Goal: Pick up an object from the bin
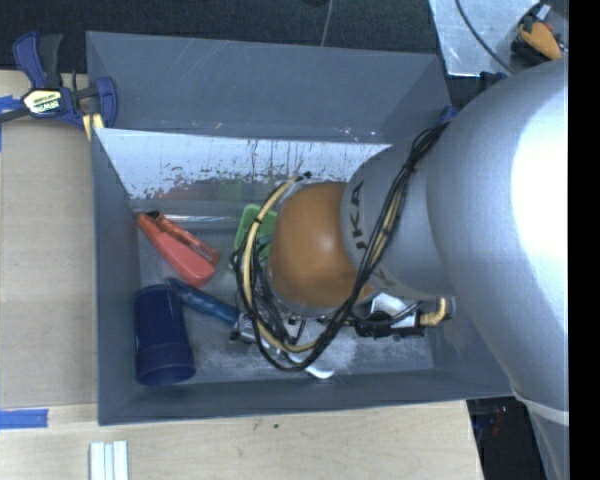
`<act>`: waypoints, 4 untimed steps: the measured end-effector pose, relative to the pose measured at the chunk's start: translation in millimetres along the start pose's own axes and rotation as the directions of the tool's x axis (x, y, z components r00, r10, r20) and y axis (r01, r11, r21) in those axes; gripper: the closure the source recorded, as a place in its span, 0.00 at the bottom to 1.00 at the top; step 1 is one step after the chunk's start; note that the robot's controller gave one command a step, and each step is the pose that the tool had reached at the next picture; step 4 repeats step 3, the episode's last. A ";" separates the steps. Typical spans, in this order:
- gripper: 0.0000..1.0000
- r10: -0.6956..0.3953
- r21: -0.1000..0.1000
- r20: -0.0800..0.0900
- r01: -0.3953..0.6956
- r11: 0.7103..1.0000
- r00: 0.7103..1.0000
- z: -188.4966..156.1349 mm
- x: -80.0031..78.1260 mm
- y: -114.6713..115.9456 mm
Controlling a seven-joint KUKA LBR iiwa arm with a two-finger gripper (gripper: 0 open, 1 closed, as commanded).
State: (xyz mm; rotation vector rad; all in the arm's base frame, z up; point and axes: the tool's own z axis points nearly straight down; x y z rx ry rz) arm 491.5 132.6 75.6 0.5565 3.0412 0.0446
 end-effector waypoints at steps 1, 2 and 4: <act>1.00 0.000 0.007 -0.011 0.000 1.000 1.000 -19.8 2.0 -1.3; 1.00 0.000 0.006 -0.007 0.000 1.000 1.000 -47.4 -0.8 -0.6; 1.00 0.001 0.006 -0.007 -0.001 1.000 1.000 -68.9 -1.9 -0.3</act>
Offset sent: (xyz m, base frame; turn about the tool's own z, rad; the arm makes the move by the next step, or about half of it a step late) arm -0.0017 -0.0008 0.0520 0.0003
